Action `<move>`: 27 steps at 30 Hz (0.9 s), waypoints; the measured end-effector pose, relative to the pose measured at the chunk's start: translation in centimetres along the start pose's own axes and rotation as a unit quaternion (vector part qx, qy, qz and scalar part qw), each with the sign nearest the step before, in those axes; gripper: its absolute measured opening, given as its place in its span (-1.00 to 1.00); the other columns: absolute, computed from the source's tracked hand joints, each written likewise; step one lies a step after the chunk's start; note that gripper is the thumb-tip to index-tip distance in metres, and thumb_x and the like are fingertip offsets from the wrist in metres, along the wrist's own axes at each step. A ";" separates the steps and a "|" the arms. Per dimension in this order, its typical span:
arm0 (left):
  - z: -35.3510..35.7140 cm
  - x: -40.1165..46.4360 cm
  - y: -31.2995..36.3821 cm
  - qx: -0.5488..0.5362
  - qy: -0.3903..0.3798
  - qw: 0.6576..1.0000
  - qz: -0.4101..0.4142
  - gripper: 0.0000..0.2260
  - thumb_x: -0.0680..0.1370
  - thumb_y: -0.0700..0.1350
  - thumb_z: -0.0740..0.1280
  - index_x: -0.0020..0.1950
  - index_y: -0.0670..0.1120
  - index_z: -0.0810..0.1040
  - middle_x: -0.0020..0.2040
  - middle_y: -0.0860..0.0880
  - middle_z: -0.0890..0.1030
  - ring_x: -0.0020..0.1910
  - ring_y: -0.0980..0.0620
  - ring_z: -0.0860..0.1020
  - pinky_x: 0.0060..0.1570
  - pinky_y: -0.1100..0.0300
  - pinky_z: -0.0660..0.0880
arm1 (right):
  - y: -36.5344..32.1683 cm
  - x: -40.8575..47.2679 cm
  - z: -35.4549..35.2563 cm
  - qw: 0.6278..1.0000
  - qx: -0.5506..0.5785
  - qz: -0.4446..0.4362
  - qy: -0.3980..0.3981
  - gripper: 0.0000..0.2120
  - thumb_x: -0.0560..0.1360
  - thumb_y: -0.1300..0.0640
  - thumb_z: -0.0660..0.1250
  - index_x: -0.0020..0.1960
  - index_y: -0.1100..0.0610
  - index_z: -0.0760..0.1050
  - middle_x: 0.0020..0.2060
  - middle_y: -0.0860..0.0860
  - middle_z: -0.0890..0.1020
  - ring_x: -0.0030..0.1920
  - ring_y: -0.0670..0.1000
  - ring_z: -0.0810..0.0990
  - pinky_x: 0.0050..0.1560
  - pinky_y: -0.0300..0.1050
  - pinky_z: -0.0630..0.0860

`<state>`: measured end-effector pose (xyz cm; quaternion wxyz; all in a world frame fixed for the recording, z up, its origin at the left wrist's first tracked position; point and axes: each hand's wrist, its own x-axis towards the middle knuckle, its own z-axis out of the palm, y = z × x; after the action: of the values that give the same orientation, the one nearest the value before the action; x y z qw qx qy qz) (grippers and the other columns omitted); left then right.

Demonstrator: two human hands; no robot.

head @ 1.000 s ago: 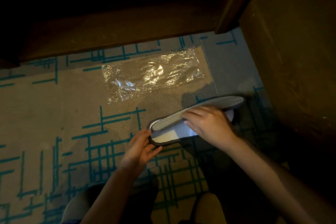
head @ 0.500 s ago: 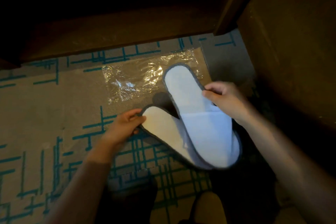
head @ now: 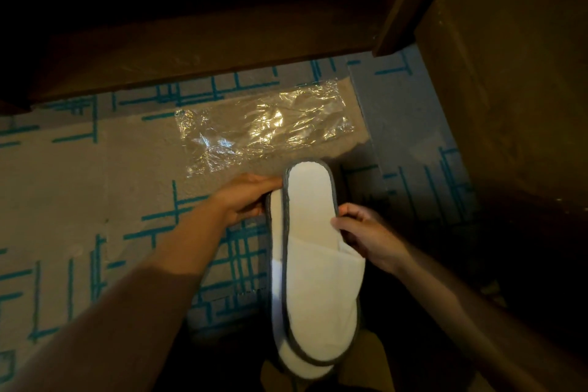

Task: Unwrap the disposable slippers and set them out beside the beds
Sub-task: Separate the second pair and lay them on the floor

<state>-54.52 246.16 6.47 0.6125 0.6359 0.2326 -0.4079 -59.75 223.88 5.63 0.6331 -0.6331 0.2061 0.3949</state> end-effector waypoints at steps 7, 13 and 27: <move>0.7 -1.6 -3.9 -0.069 -0.018 0.995 -0.062 -0.71 0.53 0.11 0.16 0.04 -0.04 0.53 -0.04 -0.08 0.62 -0.06 -0.02 0.57 -0.09 0.12 0.47 | 0.8 1.2 -1.3 0.983 0.064 -0.005 0.174 -0.83 0.47 0.28 0.30 -0.27 0.10 0.46 -0.39 0.04 0.53 -0.47 -0.06 0.49 -0.51 -0.25 0.35; 2.7 -2.8 -7.5 0.072 0.006 0.994 -0.083 -0.80 0.44 -0.14 0.39 0.03 0.02 0.51 0.01 -0.04 0.62 0.04 0.00 0.57 0.16 0.04 0.51 | 1.9 1.4 -3.0 0.956 0.111 -0.009 0.270 -0.77 0.49 0.20 0.28 0.11 0.25 0.55 0.10 0.22 0.61 0.09 0.16 0.58 0.04 0.01 0.53; 5.4 -2.2 -8.7 0.431 0.210 0.838 0.259 -0.34 0.39 0.08 0.37 0.44 0.02 0.20 0.47 -0.06 0.26 0.45 -0.06 0.21 0.42 -0.10 0.21 | 3.1 -1.2 -5.1 0.884 0.302 0.069 0.349 -0.70 0.50 0.17 0.29 0.21 0.21 0.46 0.08 0.12 0.56 -0.04 0.03 0.55 -0.25 -0.15 0.47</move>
<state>-63.93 242.62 3.52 0.2965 0.9430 -0.0172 -0.1499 -61.65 218.28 3.98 0.6524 -0.4919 0.5660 0.1096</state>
